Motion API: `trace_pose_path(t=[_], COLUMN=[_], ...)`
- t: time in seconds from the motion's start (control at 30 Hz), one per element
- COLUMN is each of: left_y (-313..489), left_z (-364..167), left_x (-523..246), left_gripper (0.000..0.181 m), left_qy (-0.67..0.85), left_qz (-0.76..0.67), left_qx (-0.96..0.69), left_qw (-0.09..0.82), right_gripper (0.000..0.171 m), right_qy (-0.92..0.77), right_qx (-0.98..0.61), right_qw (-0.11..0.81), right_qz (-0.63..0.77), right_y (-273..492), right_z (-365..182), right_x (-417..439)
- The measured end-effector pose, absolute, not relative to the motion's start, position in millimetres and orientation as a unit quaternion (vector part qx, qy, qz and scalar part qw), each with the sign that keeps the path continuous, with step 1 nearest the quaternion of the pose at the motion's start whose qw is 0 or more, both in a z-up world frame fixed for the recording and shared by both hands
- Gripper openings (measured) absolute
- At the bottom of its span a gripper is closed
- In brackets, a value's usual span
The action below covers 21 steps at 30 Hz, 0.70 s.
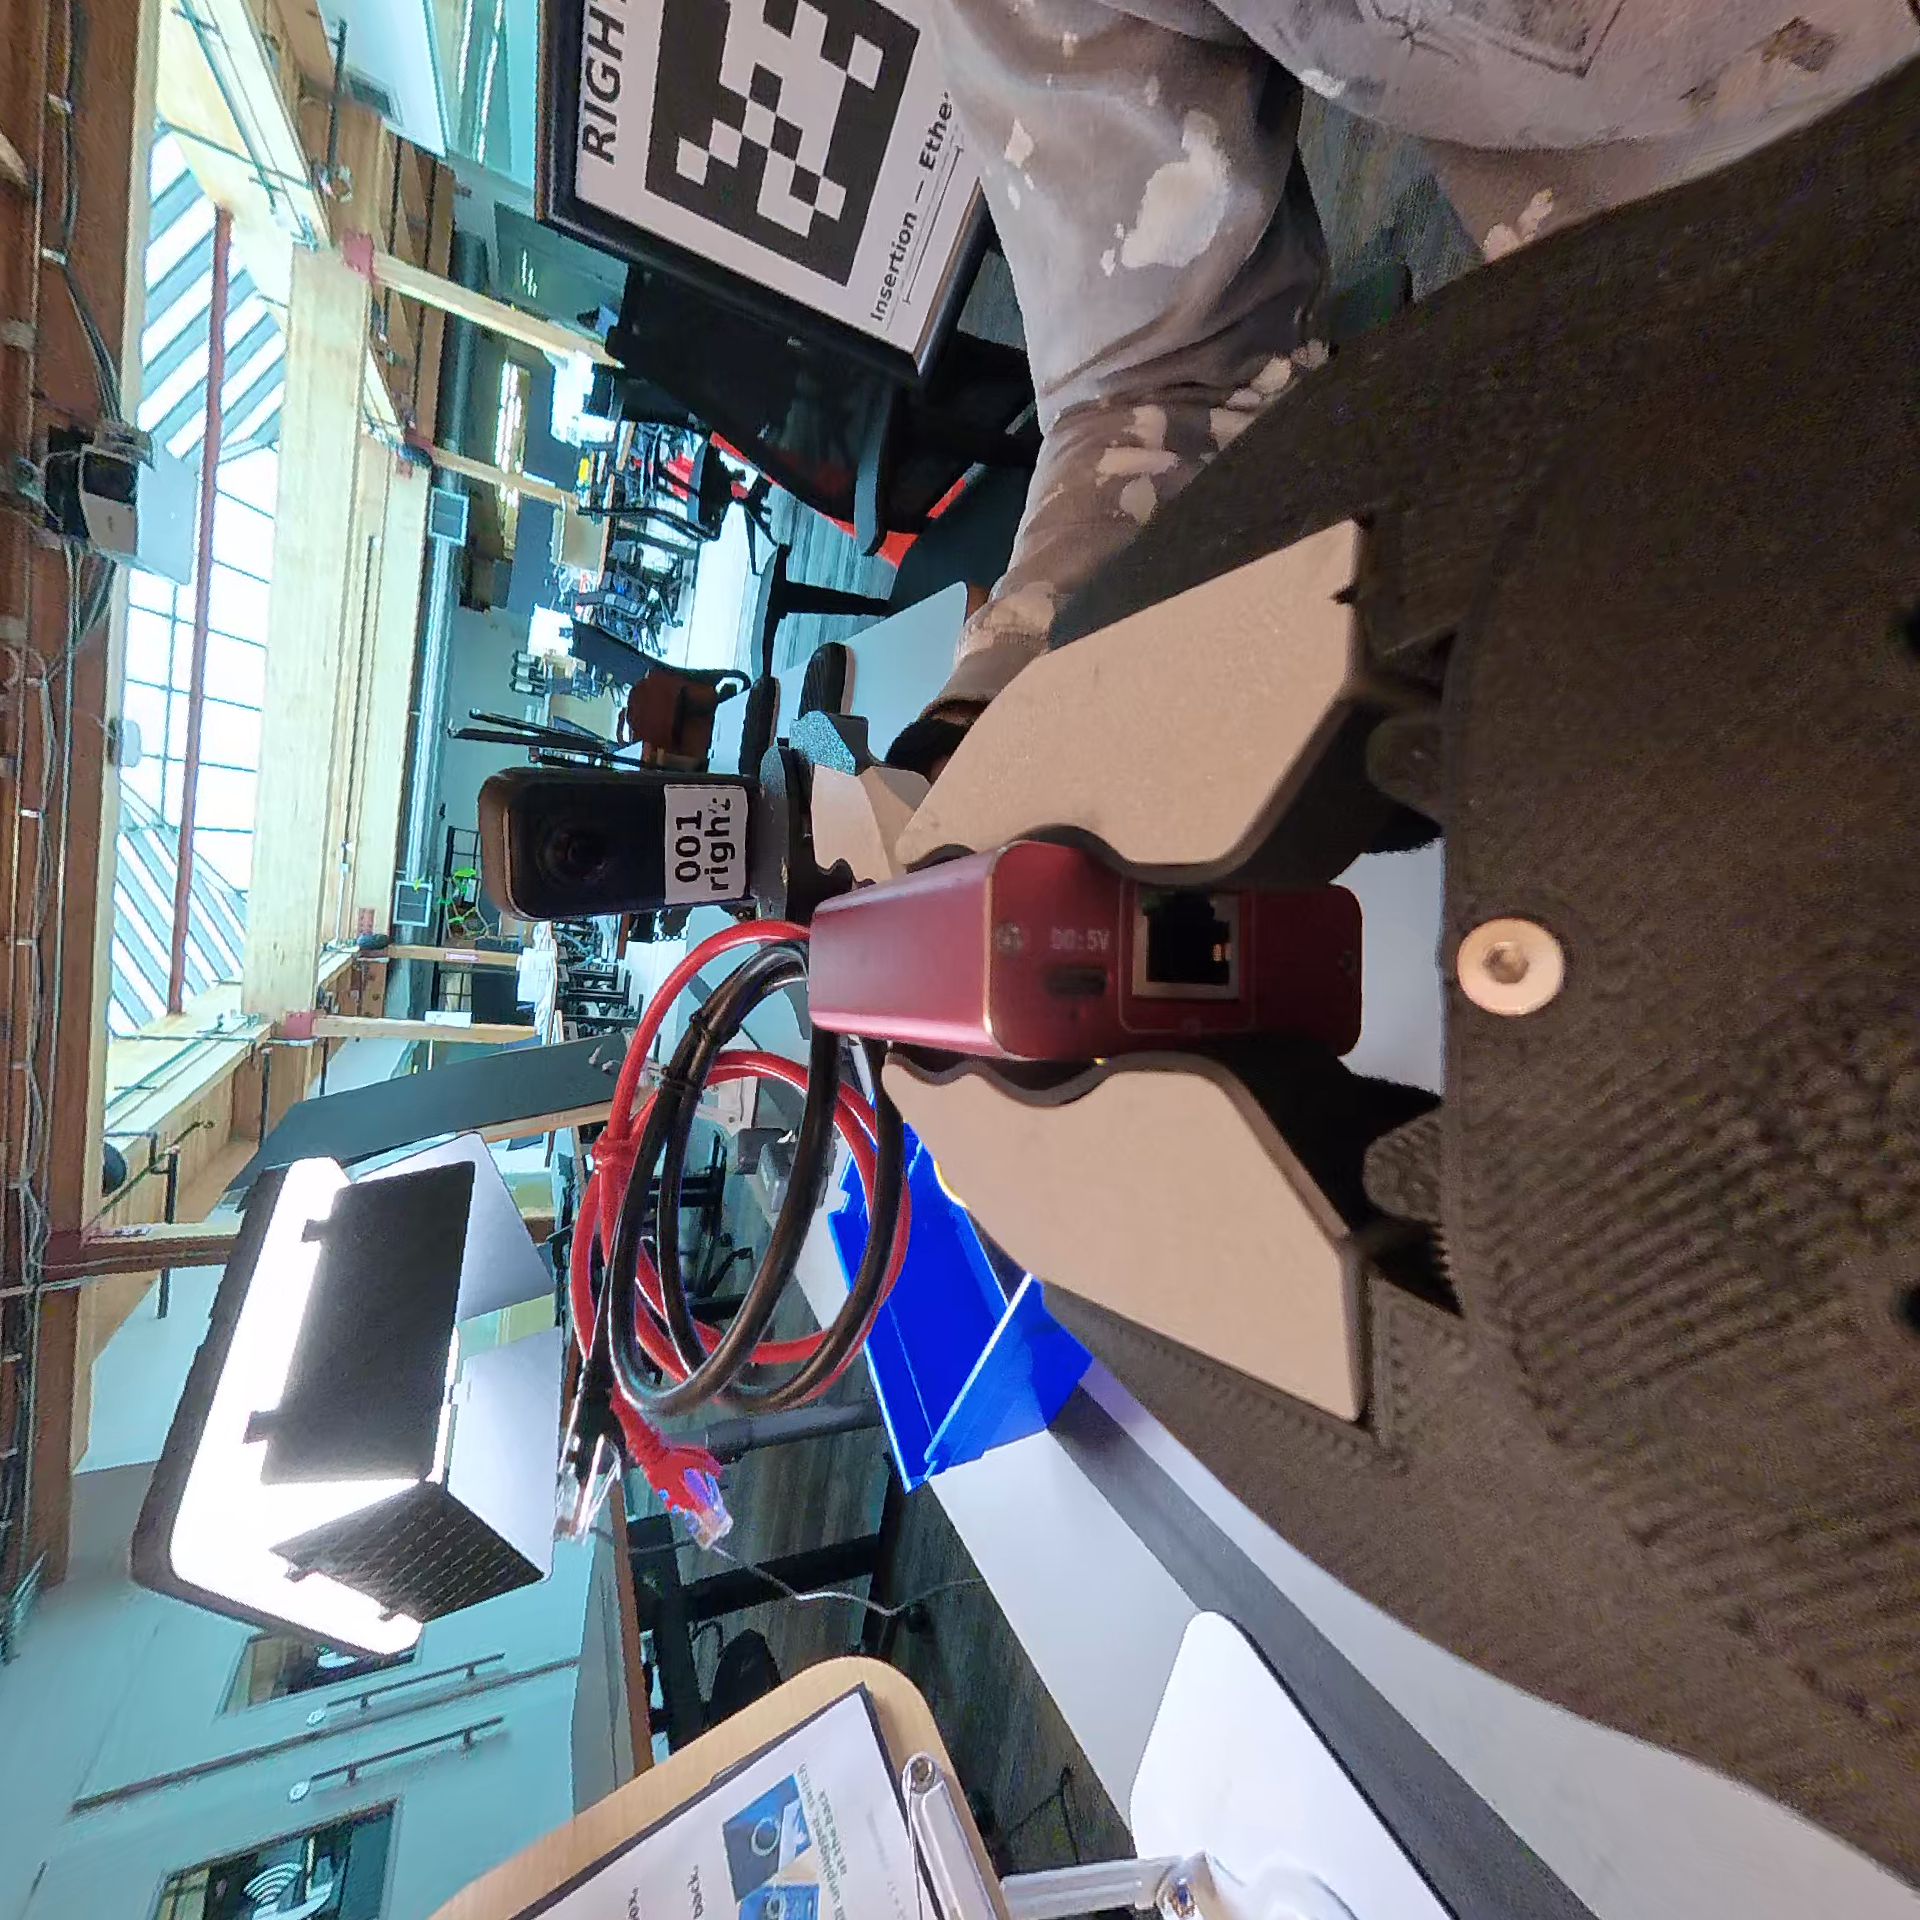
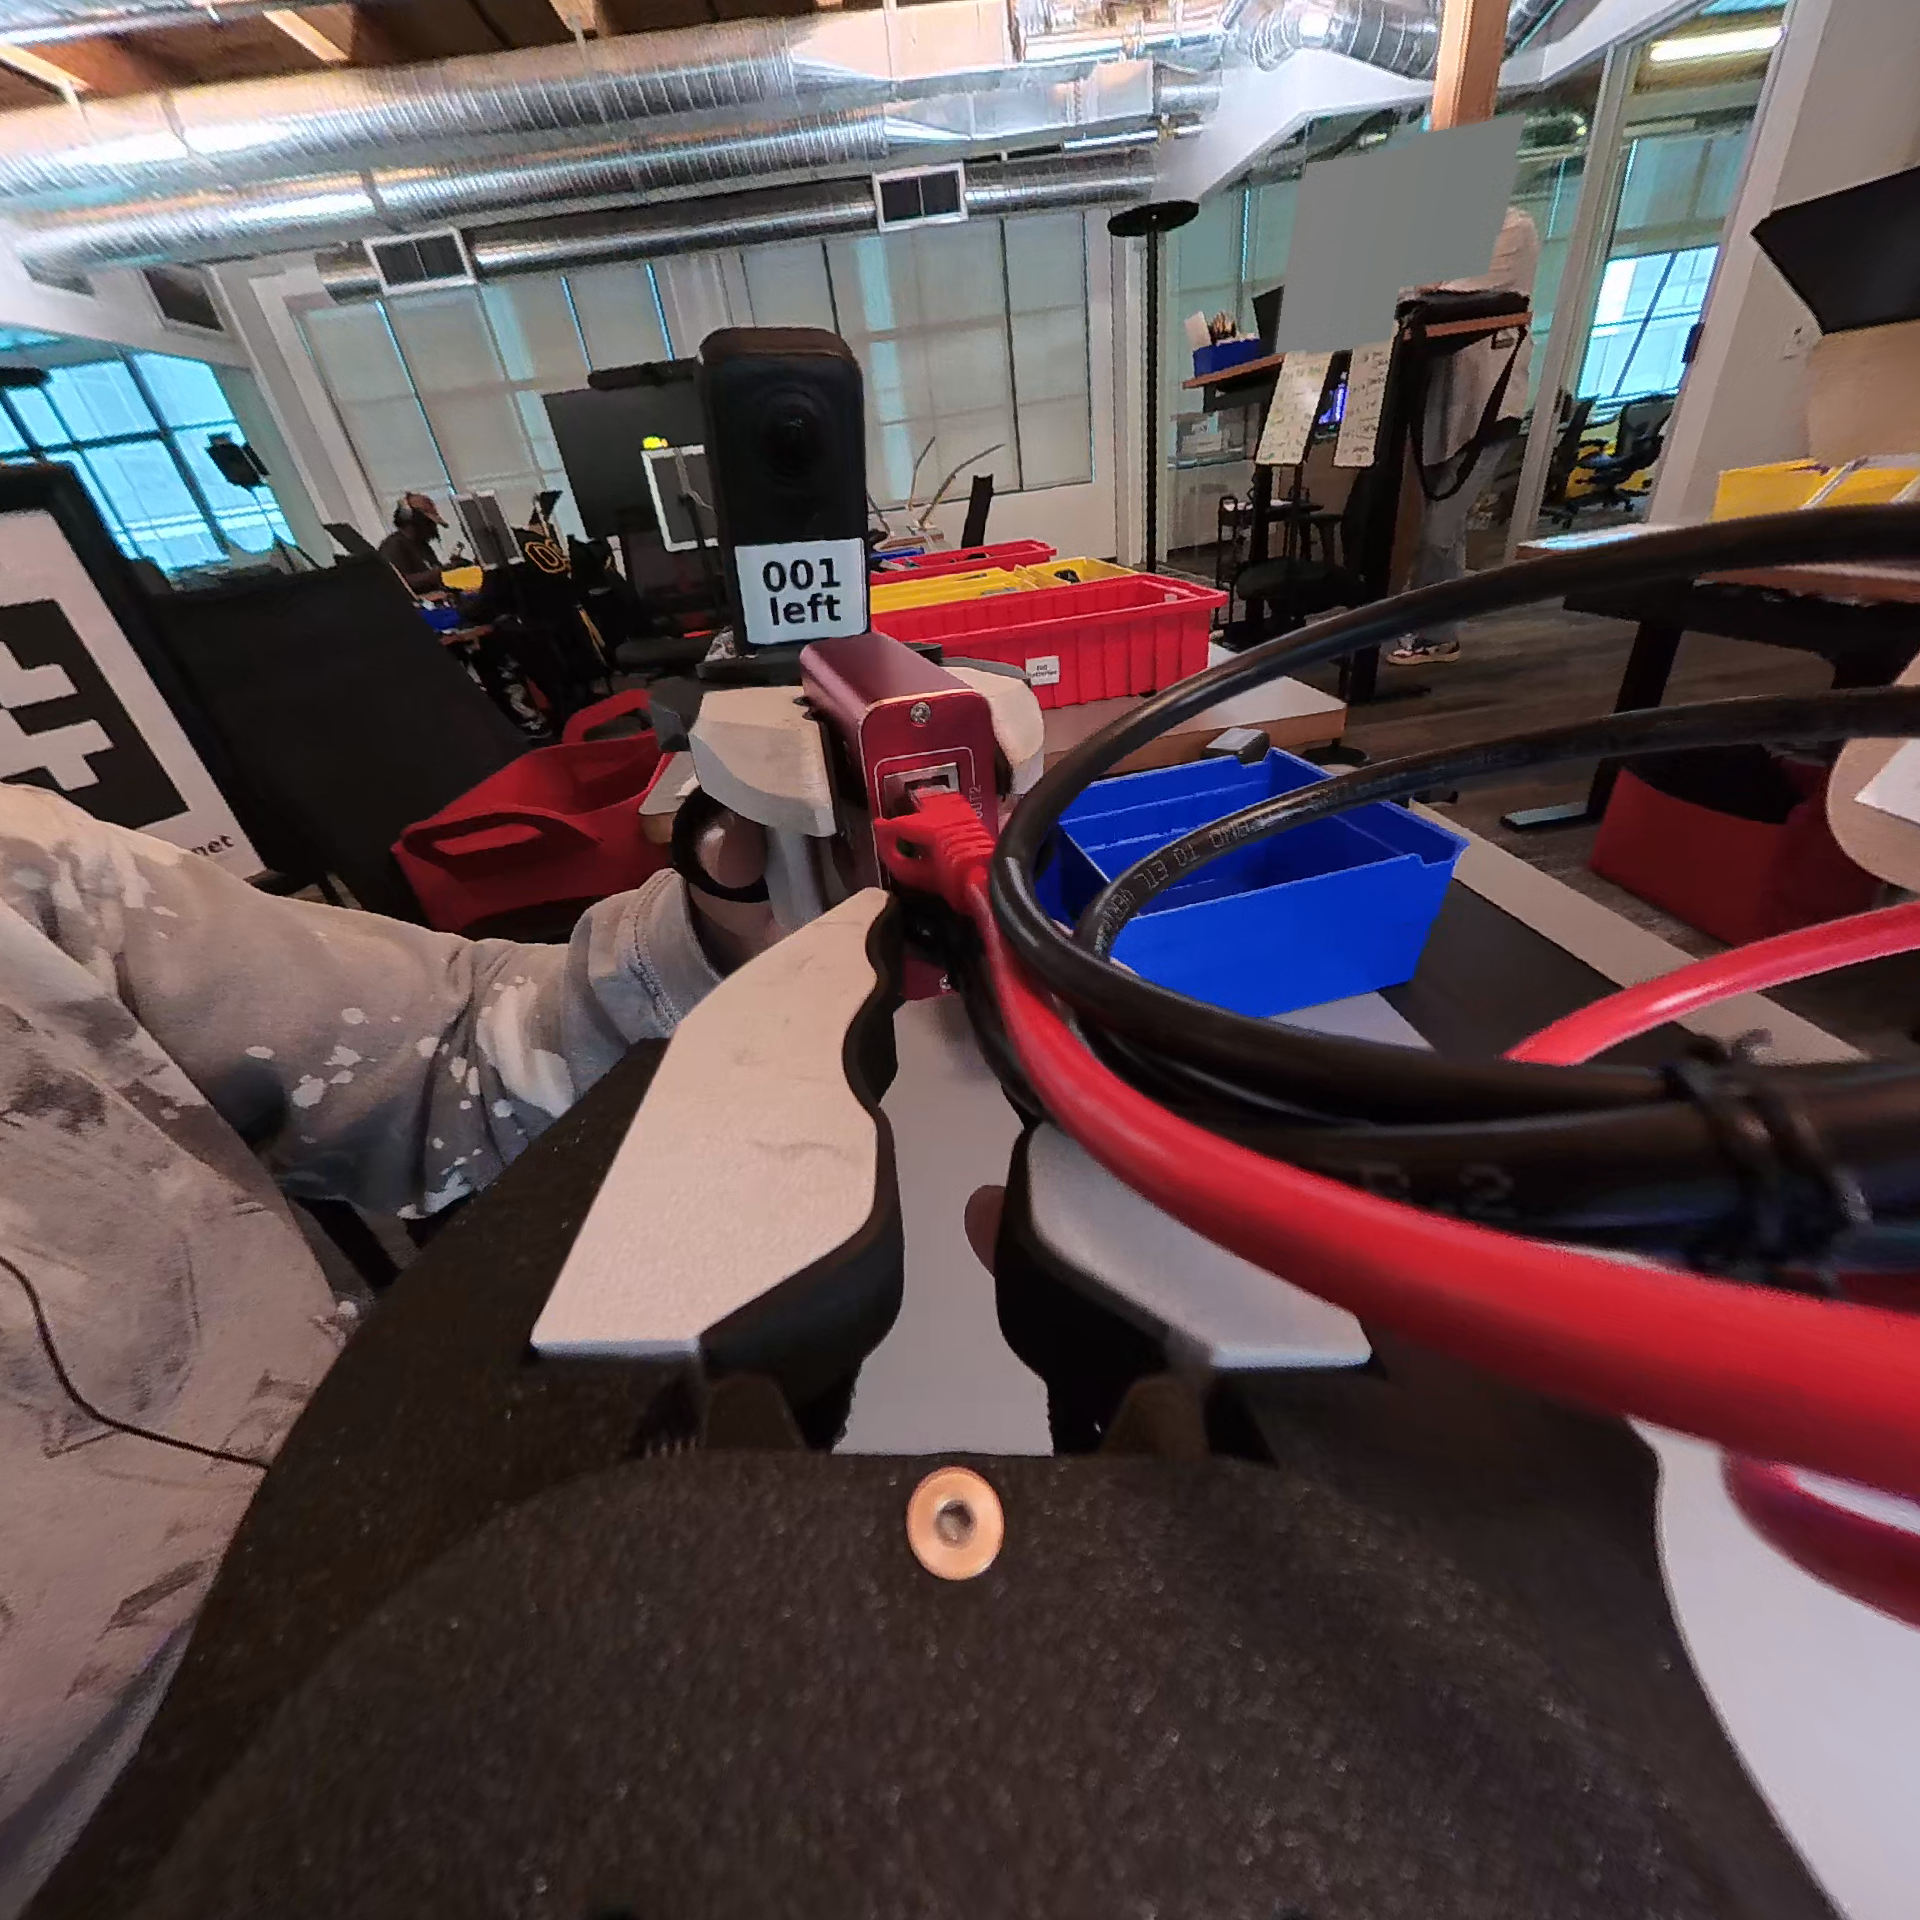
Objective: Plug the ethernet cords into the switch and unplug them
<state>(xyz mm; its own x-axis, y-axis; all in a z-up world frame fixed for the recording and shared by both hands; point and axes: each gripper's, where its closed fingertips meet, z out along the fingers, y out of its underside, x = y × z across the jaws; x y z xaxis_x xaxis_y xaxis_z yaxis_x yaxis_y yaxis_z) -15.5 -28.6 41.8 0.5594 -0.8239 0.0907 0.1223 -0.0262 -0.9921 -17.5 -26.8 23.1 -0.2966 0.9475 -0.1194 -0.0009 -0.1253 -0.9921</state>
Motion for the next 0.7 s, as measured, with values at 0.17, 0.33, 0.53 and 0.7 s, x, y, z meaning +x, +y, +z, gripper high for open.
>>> trace_pose_path(t=[0.17, 0.33, 0.53, 0.7], left_y=[-27, -28, -47, -42], left_z=[44, 49, 80, 86], left_x=[-14, -15, -44, -61], left_gripper=[0.031, 0.030, 0.030, 0.031], left_qy=[0.291, 0.296, 0.284, 0.239], left_qz=[-0.341, -0.327, -0.353, -0.389], left_qx=[-0.603, -0.587, -0.548, -0.543], left_qw=[0.660, 0.679, 0.703, 0.704], right_gripper=[0.017, 0.017, 0.013, 0.014], right_qy=[-0.535, -0.527, -0.539, -0.576], right_qx=[-0.445, -0.434, -0.443, -0.484], right_qw=[0.405, 0.415, 0.455, 0.393], right_qz=[0.594, 0.601, 0.554, 0.529], right_y=[-25, -25, -2, -9], right_z=[26, 31, 28, 23], right_x=[-16, -14, 6, 15])
